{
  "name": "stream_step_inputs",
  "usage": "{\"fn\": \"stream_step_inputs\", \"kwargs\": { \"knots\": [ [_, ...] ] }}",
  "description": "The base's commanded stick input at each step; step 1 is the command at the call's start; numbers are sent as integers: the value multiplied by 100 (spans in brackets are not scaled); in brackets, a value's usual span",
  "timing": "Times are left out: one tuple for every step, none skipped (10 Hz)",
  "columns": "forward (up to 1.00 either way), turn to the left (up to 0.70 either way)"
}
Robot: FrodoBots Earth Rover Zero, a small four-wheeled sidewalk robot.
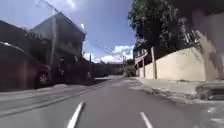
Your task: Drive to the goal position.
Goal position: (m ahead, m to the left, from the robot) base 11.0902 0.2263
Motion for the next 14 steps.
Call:
{"fn": "stream_step_inputs", "kwargs": {
  "knots": [
    [100,0],
    [100,0],
    [100,6],
    [100,1],
    [100,12],
    [100,0],
    [100,-3],
    [100,-16],
    [100,-39],
    [100,-27],
    [100,0],
    [100,0],
    [100,0],
    [100,0]
  ]
}}
